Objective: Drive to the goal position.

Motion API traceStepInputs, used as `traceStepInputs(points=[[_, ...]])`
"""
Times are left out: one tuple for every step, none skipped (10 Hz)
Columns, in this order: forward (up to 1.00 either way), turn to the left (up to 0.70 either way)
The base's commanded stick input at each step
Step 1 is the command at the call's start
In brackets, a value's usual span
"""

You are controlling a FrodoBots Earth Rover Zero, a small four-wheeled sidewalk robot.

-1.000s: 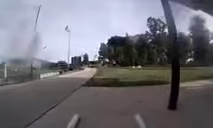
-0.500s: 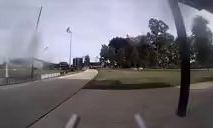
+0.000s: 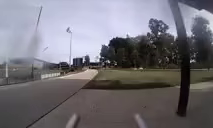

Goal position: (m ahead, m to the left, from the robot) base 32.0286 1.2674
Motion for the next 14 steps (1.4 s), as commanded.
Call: traceStepInputs(points=[[0.70,0.35],[0.70,0.35],[0.70,0.35],[0.70,0.35],[0.70,0.35],[0.70,0.35],[0.70,0.35],[0.70,0.35],[0.70,0.35],[0.70,0.35],[0.70,0.35],[0.70,0.35],[0.70,0.35],[0.70,0.35]])
